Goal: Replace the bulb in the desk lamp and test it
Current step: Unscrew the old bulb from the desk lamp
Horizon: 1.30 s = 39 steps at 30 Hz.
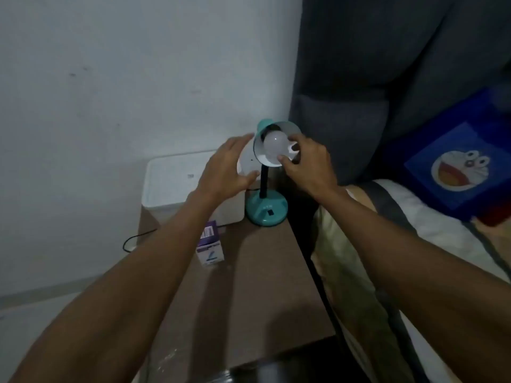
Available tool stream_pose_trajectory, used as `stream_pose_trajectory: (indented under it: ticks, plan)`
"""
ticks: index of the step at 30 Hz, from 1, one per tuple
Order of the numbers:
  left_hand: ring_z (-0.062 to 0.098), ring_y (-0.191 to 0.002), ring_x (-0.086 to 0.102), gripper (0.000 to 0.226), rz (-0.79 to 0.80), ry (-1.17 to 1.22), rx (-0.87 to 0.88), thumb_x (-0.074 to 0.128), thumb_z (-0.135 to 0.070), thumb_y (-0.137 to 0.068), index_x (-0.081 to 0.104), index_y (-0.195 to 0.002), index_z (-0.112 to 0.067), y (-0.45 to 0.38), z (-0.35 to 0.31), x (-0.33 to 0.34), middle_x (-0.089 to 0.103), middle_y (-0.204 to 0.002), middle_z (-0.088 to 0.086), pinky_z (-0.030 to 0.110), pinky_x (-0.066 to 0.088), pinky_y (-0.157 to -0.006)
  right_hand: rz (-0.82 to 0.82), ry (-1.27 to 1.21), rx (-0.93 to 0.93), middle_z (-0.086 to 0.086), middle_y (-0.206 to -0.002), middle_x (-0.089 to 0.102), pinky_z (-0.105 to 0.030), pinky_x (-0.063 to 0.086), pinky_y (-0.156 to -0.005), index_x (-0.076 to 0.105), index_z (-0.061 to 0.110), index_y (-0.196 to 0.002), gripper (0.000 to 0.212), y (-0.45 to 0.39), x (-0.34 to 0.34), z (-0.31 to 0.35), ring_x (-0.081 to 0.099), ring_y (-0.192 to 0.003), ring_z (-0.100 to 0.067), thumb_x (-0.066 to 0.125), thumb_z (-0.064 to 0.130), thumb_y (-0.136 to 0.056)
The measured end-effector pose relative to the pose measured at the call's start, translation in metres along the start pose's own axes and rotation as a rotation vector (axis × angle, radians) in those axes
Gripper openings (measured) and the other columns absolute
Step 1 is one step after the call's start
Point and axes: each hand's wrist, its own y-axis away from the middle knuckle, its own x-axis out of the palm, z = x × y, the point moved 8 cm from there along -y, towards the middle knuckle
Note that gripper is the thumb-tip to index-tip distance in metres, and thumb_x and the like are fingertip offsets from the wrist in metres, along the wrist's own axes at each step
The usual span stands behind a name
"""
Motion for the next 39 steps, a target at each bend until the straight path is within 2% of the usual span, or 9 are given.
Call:
stream_pose_trajectory:
  ticks: [7, 10, 14, 19, 24, 27, 31, 36, 39]
  plan:
    - [0.024, -0.153, 0.034, 0.113, 0.096, 0.058, 0.104, 0.091, -0.032, -0.077, 0.023, -0.164, -0.010, -0.039, -0.005, 0.027, 0.034, -0.166, 0.011, 0.023, 0.029, -0.122, -0.013, -0.126, 0.026, -0.011, -0.124, 0.067, -0.028, 0.050, -0.087, 0.056, 0.013, -0.135, 0.056, -0.018, 0.013, 0.002, 0.065, -0.109, -0.025, 0.075, 0.036, -0.087]
    - [0.024, -0.151, 0.040, 0.109, 0.096, 0.048, 0.132, 0.092, -0.020, -0.076, 0.028, -0.164, -0.013, -0.043, 0.004, 0.034, 0.040, -0.164, 0.009, 0.042, 0.038, -0.122, -0.036, -0.194, 0.046, -0.007, -0.123, 0.068, -0.026, 0.051, -0.089, 0.059, 0.014, -0.131, 0.053, -0.022, 0.017, 0.001, 0.065, -0.109, -0.021, 0.076, 0.035, -0.085]
    - [0.026, -0.147, 0.046, 0.104, 0.065, 0.071, 0.151, 0.092, -0.012, -0.077, 0.032, -0.162, -0.013, -0.043, 0.010, 0.037, 0.044, -0.161, 0.010, 0.049, 0.046, -0.115, -0.065, -0.246, 0.051, -0.006, -0.120, 0.069, -0.034, 0.055, -0.091, 0.061, 0.015, -0.127, 0.051, -0.023, 0.021, 0.003, 0.066, -0.105, -0.020, 0.078, 0.034, -0.083]
    - [0.025, -0.150, 0.043, 0.103, 0.058, 0.080, 0.169, 0.091, -0.011, -0.078, 0.032, -0.162, -0.013, -0.042, 0.010, 0.036, 0.042, -0.163, 0.009, 0.048, 0.047, -0.115, -0.066, -0.172, 0.026, -0.006, -0.126, 0.065, -0.033, 0.052, -0.095, 0.061, 0.018, -0.130, 0.050, -0.026, 0.024, 0.007, 0.063, -0.113, -0.024, 0.078, 0.025, -0.084]
    - [0.020, -0.150, 0.042, 0.103, 0.066, 0.111, 0.160, 0.091, -0.008, -0.076, 0.034, -0.162, -0.014, -0.043, 0.009, 0.036, 0.042, -0.163, 0.006, 0.045, 0.049, -0.114, -0.006, 0.054, -0.083, -0.014, -0.141, 0.044, -0.043, 0.050, -0.099, 0.055, 0.020, -0.140, 0.059, -0.019, 0.031, 0.016, 0.047, -0.122, -0.035, 0.071, 0.008, -0.085]
    - [0.016, -0.150, 0.042, 0.102, 0.057, 0.128, 0.156, 0.091, -0.007, -0.076, 0.035, -0.162, -0.014, -0.043, 0.009, 0.035, 0.042, -0.163, 0.004, 0.043, 0.049, -0.114, -0.046, -0.043, -0.032, -0.015, -0.143, 0.042, -0.043, 0.050, -0.100, 0.047, 0.018, -0.146, 0.064, -0.015, 0.032, 0.011, 0.050, -0.123, -0.034, 0.071, 0.015, -0.087]
    - [0.015, -0.149, 0.042, 0.100, 0.061, 0.148, 0.156, 0.091, -0.008, -0.078, 0.036, -0.161, -0.014, -0.043, 0.010, 0.036, 0.043, -0.163, 0.003, 0.038, 0.050, -0.113, -0.083, -0.140, 0.076, -0.014, -0.131, 0.058, -0.039, 0.053, -0.093, 0.052, 0.013, -0.139, 0.054, -0.016, 0.034, 0.002, 0.062, -0.113, -0.032, 0.071, 0.026, -0.090]
    - [0.002, -0.145, 0.039, 0.098, 0.052, 0.160, 0.161, 0.090, -0.007, -0.078, 0.037, -0.161, -0.014, -0.043, 0.009, 0.033, 0.042, -0.162, 0.001, 0.014, 0.046, -0.108, -0.078, -0.069, -0.005, -0.016, -0.145, 0.037, -0.043, 0.050, -0.102, 0.051, 0.024, -0.144, 0.062, -0.010, 0.038, 0.008, 0.049, -0.124, -0.036, 0.071, 0.012, -0.087]
    - [0.009, -0.147, 0.042, 0.096, 0.052, 0.166, 0.160, 0.089, -0.011, -0.080, 0.038, -0.161, -0.015, -0.044, 0.011, 0.035, 0.043, -0.162, 0.002, 0.026, 0.049, -0.112, -0.098, -0.182, 0.059, -0.014, -0.141, 0.049, -0.034, 0.049, -0.095, 0.048, 0.020, -0.144, 0.060, -0.011, 0.039, 0.002, 0.057, -0.120, -0.031, 0.072, 0.021, -0.089]
